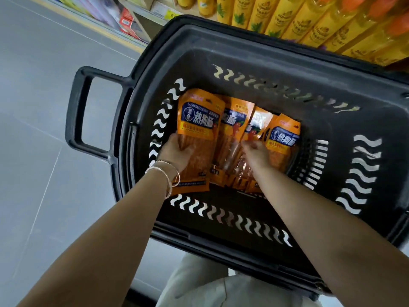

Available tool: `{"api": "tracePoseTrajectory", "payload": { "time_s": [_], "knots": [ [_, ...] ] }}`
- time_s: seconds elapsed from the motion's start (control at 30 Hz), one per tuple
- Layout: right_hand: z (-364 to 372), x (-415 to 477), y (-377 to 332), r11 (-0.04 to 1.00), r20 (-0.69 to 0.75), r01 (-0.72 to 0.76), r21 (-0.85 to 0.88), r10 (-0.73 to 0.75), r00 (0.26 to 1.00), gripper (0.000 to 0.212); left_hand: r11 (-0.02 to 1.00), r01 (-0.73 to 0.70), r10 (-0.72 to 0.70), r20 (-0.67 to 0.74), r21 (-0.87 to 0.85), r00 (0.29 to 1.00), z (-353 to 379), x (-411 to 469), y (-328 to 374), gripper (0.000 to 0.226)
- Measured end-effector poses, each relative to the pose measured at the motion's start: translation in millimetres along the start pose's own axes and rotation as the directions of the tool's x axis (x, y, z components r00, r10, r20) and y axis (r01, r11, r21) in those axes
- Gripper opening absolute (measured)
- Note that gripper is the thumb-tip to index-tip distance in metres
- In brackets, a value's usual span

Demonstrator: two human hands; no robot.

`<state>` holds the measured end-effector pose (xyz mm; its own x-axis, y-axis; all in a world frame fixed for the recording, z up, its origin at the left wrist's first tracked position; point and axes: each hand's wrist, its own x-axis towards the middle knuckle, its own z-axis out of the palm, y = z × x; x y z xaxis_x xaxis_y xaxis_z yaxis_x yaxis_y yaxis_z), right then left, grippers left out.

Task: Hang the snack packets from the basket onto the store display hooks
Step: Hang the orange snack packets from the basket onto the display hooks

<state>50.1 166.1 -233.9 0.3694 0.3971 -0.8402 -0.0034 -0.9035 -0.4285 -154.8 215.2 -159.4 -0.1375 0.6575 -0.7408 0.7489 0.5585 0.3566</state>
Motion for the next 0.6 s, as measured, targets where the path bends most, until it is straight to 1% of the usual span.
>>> {"api": "tracePoseTrajectory", "payload": {
  "time_s": [0.1, 0.2, 0.3, 0.33, 0.4, 0.5, 0.6],
  "knots": [
    [15, 12, -5, 0.997, -0.015, 0.038, -0.066, -0.039, 0.999, 0.027, 0.999, 0.036, -0.037, 0.021, 0.007, 0.999, 2, 4, 0, 0.032],
    [22, 21, -4, 0.993, -0.009, 0.049, -0.112, -0.05, 0.999, 0.02, 0.998, 0.048, -0.048, 0.006, 0.027, 0.999, 4, 6, -3, 0.031],
    [18, 22, 2, 0.992, -0.013, 0.057, -0.11, -0.058, 0.998, 0.014, 0.999, 0.039, -0.039, -0.002, 0.01, 0.999, 5, 4, -3, 0.026],
    [16, 19, 4, 0.994, -0.024, 0.065, -0.085, -0.067, 0.997, 0.015, 0.999, 0.037, -0.037, -0.003, -0.003, 0.999, 5, 2, -2, 0.023],
    [6, 10, 7, 0.998, -0.057, 0.062, 0.025, -0.06, 0.997, 0.02, 0.998, 0.037, -0.037, 0.005, -0.045, 0.999, 5, -3, 1, 0.02],
    [-18, -12, 9, 0.979, -0.113, 0.013, 0.203, 0.011, 0.994, 0.026, 0.991, 0.048, -0.044, 0.037, -0.123, 0.998, 3, -19, 12, 0.017],
    [-49, -38, 8, 0.963, -0.188, 0.008, 0.271, 0.045, 0.981, 0.042, 0.993, -0.014, 0.02, 0.046, -0.12, 0.999, -3, -41, 25, 0.013]
  ]
}}
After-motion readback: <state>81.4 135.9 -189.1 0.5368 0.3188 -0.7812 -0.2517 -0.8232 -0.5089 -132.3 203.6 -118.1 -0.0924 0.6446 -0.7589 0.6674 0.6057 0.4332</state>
